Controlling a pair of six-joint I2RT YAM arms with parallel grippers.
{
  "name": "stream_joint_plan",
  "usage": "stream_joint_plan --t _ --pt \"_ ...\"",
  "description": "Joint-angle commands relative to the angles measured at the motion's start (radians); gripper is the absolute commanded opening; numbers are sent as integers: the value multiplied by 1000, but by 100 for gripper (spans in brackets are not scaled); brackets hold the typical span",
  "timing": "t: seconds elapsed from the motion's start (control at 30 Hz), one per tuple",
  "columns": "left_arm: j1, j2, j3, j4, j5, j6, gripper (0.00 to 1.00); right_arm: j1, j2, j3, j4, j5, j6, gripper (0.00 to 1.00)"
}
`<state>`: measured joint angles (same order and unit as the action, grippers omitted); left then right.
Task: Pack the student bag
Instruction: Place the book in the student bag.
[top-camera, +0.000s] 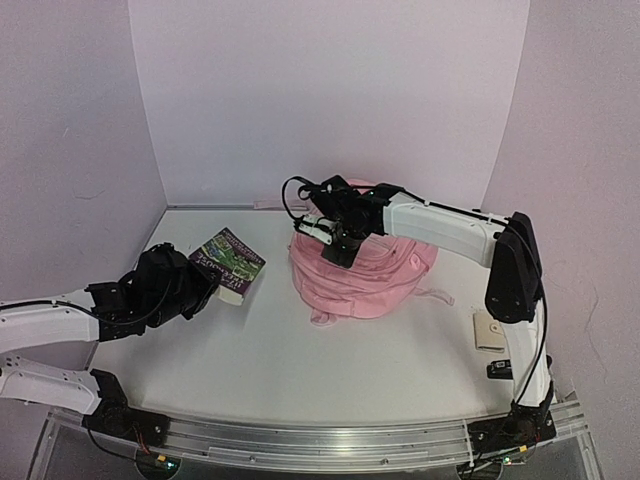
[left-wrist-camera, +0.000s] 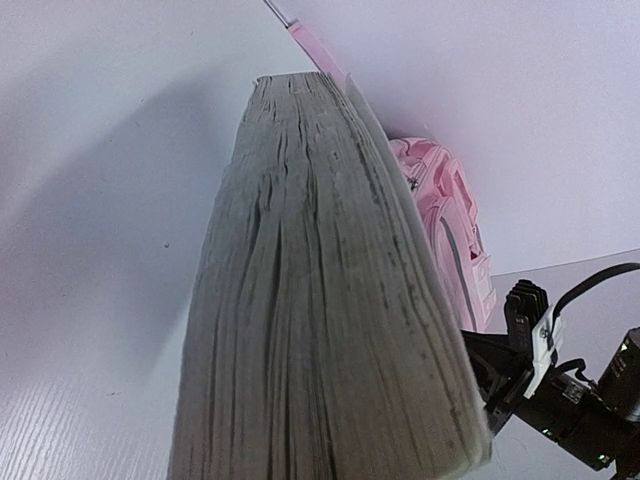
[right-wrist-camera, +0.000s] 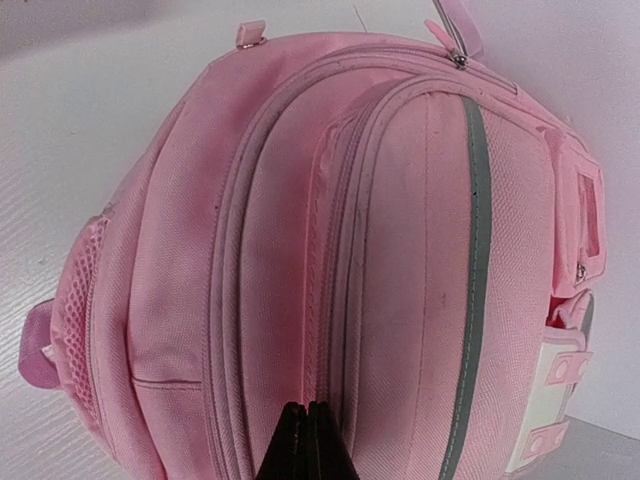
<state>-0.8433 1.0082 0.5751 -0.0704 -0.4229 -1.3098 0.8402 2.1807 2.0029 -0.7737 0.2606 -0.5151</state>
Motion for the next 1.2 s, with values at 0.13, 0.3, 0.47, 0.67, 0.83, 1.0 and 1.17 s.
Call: stream_joint_plan --t 0.13,0.3,0.47,0.67,0.83,1.0,1.17 --pt "3 -46 12 98 -38 12 0 23 -50 -43 -34 -92 -12 23" --pt "3 -35 14 110 -33 14 0 29 -30 -32 -46 -119 3 28" --pt "3 -41 16 108 -32 21 0 29 17 -4 -43 -27 -13 27" --pt "3 -54 12 100 -39 27 0 29 72 50 -39 128 -27 23" --pt "3 -69 10 96 -43 38 0 28 52 71 -36 140 -11 14" --pt "2 -63 2 122 -28 52 0 28 31 94 -25 165 -12 0" --pt "2 -55 -33 264 51 130 0 28 -2 141 -21 145 1 0"
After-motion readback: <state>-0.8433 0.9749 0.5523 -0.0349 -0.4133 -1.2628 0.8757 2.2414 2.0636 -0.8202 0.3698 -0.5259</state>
